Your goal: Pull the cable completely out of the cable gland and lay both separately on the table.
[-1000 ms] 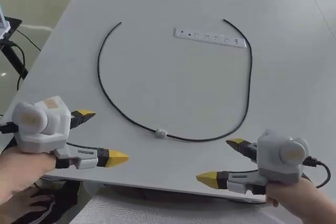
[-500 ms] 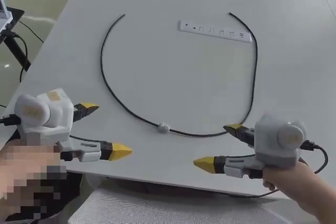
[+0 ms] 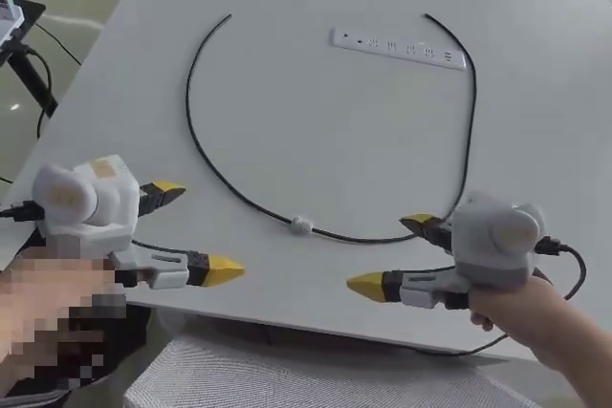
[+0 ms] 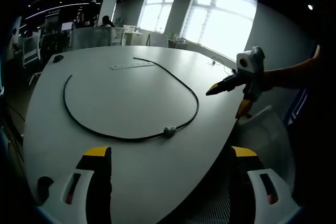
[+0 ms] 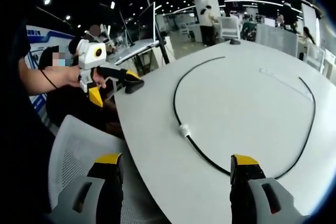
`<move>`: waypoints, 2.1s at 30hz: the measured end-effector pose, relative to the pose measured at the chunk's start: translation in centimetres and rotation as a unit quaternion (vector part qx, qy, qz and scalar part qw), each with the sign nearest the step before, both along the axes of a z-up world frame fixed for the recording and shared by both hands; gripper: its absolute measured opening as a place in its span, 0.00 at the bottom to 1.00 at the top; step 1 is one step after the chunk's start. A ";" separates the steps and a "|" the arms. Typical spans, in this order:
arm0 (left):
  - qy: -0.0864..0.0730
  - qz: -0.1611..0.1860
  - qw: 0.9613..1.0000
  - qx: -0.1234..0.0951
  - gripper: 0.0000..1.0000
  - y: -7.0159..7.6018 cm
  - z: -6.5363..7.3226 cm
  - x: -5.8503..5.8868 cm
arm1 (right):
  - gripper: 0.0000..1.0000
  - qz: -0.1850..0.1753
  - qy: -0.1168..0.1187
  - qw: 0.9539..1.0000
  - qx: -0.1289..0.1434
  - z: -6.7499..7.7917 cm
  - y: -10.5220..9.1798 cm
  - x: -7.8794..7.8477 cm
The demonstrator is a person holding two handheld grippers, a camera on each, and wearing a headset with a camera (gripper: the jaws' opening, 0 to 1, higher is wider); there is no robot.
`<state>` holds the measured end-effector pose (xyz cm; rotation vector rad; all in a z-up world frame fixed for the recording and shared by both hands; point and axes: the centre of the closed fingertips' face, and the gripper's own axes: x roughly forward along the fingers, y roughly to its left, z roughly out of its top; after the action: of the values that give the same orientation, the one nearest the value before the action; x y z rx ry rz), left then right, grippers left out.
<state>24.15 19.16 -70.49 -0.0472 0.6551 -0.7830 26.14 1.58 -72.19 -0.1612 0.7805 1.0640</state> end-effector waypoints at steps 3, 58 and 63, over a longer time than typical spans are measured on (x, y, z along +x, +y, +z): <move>0.001 0.003 1.000 -0.001 0.92 0.1 0.0 0.1 | 0.83 0.005 0.000 1.000 -0.001 0.0 0.5 0.4; 0.015 0.009 1.000 0.000 0.91 0.4 -2.5 0.7 | 0.45 0.175 0.027 0.976 -0.124 -7.9 7.4 4.1; 0.017 0.008 1.000 0.000 0.90 0.4 -2.5 0.7 | 0.40 0.187 0.031 0.973 -0.134 -8.8 7.6 4.3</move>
<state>24.84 19.59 -73.04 -0.0654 0.6868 -0.7674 30.40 9.17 -81.01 -0.5233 0.9740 1.3188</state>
